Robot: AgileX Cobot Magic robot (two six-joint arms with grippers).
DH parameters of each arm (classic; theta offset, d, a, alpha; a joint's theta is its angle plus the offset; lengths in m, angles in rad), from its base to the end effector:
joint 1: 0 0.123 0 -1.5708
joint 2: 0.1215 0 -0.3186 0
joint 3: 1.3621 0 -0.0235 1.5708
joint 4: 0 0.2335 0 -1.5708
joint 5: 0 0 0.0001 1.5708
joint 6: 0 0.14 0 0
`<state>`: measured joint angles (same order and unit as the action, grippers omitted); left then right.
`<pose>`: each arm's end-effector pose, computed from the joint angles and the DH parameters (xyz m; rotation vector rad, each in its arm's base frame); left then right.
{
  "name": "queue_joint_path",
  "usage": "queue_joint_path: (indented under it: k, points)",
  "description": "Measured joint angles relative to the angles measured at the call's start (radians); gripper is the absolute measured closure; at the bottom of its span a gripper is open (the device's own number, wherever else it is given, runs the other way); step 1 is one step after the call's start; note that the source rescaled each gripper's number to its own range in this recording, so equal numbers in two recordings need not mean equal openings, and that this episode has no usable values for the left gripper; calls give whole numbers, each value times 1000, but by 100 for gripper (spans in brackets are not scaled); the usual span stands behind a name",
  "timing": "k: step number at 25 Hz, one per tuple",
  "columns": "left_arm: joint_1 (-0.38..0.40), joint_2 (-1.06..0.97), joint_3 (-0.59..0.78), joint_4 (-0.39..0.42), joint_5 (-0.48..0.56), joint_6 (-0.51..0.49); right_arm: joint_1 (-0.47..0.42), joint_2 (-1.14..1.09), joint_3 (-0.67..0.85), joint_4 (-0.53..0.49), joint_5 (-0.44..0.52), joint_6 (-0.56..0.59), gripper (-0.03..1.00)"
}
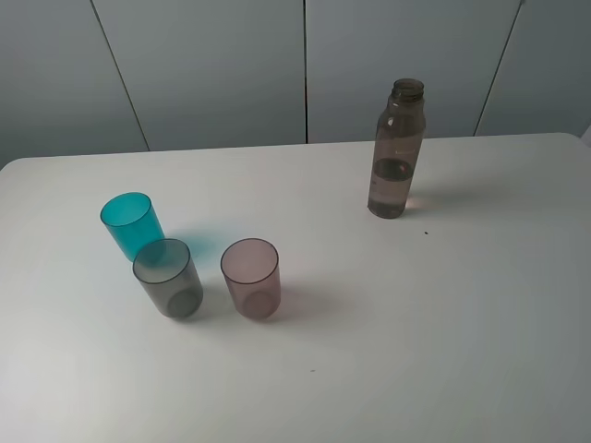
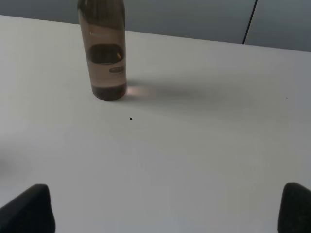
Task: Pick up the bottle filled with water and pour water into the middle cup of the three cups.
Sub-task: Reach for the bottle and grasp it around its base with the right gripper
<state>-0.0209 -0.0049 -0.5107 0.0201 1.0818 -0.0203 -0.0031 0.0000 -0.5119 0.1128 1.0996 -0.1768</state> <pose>-0.0132 0.0028 0.2472 -0.0008 2.0496 -0.0016 -0.0143 0.0141 0.2461 -0.1878 2.0575 0.0247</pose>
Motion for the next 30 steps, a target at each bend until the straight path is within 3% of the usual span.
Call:
queue_joint_path:
  k: [10, 16, 30]
  points:
    - [0, 0, 0, 0, 0, 0, 0, 0, 0, 5, 0, 0, -3]
    - [0, 0, 0, 0, 0, 0, 0, 38, 0, 99, -3, 0, -3]
    - [0, 0, 0, 0, 0, -2, 0, 547, -254, 140, -225, 2, -3]
